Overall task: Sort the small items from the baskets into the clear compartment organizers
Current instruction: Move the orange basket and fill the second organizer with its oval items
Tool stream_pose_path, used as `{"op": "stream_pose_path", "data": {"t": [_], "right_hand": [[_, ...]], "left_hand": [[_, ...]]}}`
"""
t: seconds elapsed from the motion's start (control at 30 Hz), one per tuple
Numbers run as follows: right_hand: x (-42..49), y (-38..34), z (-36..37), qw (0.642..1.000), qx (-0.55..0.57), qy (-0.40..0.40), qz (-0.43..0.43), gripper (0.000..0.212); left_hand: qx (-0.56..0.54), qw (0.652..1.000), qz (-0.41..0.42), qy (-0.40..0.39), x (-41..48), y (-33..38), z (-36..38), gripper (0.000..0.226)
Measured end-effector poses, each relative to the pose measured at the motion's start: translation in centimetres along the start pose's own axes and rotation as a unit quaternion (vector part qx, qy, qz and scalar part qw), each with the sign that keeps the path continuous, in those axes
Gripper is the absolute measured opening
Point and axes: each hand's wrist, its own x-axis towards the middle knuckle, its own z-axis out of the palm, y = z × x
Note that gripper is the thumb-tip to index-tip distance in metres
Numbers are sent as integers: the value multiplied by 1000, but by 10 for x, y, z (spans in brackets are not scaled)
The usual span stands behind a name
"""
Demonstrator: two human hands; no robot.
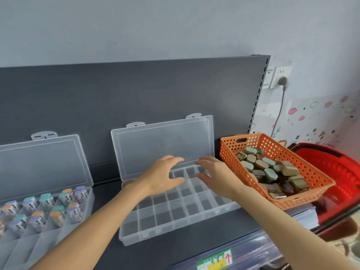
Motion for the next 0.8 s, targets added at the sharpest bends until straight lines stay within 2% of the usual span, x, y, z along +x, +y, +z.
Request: {"op": "stream_pose_path", "data": {"t": [0.17,0.3,0.5,0.67,0.8], "right_hand": [[-16,55,-45,999,-19,27,4,39],[-23,110,-79,998,-29,41,38,40],[-37,192,-112,992,-71,-28,101,41],[-46,230,-123,988,-73,-105,89,52],[-45,243,-121,984,-73,-137,84,52]], "left_hand": [[-4,1000,24,-1,41,51,24,59],[-9,999,43,-15,75,94,48,58],[3,997,54,-48,120,145,86,57],[16,995,57,-75,149,172,114,52],[32,992,48,-116,167,188,135,52]]}}
